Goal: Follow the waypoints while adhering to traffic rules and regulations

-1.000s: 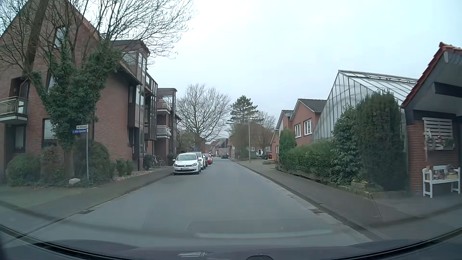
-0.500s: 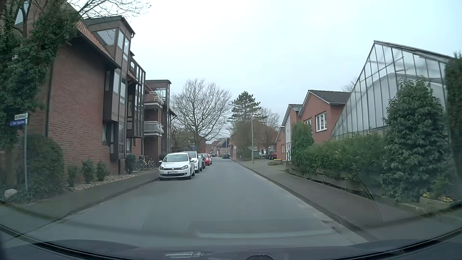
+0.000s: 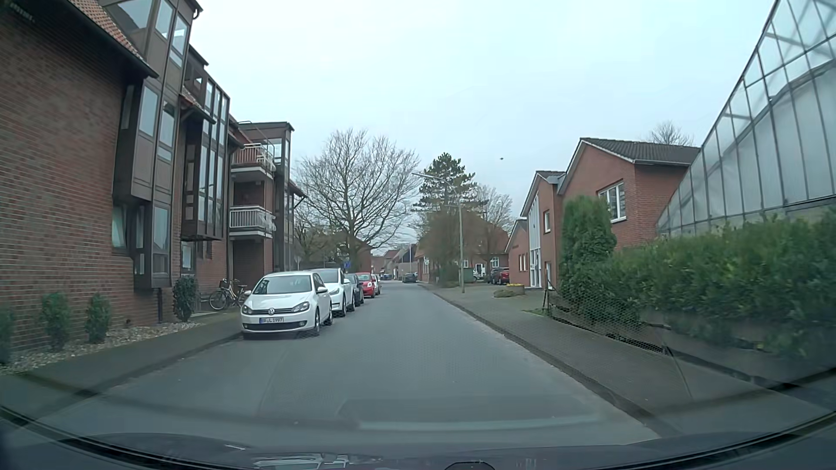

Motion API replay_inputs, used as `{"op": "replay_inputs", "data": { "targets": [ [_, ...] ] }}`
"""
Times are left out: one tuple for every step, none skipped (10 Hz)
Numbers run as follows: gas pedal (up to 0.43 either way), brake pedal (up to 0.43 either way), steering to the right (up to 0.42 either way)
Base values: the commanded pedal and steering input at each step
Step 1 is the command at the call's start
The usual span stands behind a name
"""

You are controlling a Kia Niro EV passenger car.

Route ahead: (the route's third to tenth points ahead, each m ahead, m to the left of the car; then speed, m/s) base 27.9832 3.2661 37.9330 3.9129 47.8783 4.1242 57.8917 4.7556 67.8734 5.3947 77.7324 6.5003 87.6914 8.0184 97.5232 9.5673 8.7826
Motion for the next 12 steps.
{"op": "replay_inputs", "data": {
  "targets": [
    [0.189, 0.000, -0.009],
    [0.189, 0.000, -0.014],
    [0.189, 0.000, -0.017],
    [0.177, 0.000, -0.017],
    [0.157, 0.000, -0.016],
    [0.150, 0.000, -0.016],
    [0.138, 0.000, -0.016],
    [0.138, 0.000, -0.012],
    [0.138, 0.000, -0.009],
    [0.138, 0.000, -0.009],
    [0.138, 0.000, -0.008],
    [0.138, 0.000, -0.008]
  ]
}}
